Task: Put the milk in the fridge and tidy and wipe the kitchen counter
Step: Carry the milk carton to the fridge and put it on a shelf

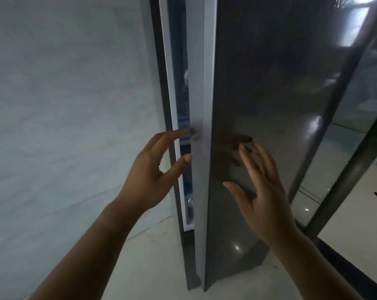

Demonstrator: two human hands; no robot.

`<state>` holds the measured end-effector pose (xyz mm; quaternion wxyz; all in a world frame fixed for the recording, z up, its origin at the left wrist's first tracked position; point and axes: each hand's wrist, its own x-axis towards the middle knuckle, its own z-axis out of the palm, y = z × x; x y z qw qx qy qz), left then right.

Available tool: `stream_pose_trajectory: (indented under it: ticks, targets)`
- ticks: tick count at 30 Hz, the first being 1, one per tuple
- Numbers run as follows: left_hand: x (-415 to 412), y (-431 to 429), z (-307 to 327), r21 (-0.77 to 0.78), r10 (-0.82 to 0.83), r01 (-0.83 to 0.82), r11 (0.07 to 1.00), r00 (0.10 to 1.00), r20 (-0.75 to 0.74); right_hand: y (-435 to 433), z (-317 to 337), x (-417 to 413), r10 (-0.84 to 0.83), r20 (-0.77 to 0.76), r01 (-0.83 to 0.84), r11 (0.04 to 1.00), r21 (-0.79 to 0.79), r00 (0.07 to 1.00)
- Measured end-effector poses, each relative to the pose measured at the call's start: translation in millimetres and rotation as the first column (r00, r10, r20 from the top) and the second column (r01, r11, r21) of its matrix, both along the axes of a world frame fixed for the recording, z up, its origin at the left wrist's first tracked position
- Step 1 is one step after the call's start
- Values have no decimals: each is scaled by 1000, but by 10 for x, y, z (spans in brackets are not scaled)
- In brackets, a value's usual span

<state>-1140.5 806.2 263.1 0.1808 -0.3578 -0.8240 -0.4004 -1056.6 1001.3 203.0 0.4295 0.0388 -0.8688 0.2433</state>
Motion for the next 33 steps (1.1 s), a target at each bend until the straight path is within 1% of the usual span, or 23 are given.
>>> stream_pose_trajectory:
  ticks: [5,8,12,15,17,19,22,26,28,30,32,33]
  targets:
    - [-393,5,1,14,-40,39,999,998,57,-9,39,-596,-56,-92,60,997,48,994]
    - [-599,72,-64,-2,-33,33,999,998,44,-6,47,-886,-64,-93,71,995,76,994]
    - [-897,167,-135,50,34,-40,998,993,111,28,18,-1268,-103,-46,109,983,149,994]
    - [-1140,224,-175,36,136,-142,989,983,127,58,-43,-1573,-149,-28,152,975,164,988]
    - [-1248,253,-198,45,178,-186,982,974,138,81,-110,-1720,-156,-47,162,972,172,987]
    - [-1287,277,-231,50,199,-208,977,970,136,109,-171,-1793,-127,-87,142,972,189,988]
    - [-1274,319,-285,57,264,-274,960,954,144,160,-212,-1828,-63,-119,87,975,204,991]
    - [-1179,372,-365,73,365,-377,923,920,141,193,-209,-1794,41,-114,-16,977,212,993]
    - [-1055,366,-448,95,415,-430,898,899,141,215,-238,-1750,152,-111,-130,974,183,982]
    - [-877,325,-587,112,485,-507,855,857,175,227,-317,-1682,273,-109,-258,957,134,956]
    - [-672,254,-768,126,545,-584,802,802,247,223,-439,-1594,383,-77,-377,922,85,921]
    - [-538,214,-895,138,571,-626,767,765,296,207,-534,-1540,458,-24,-456,888,54,889]
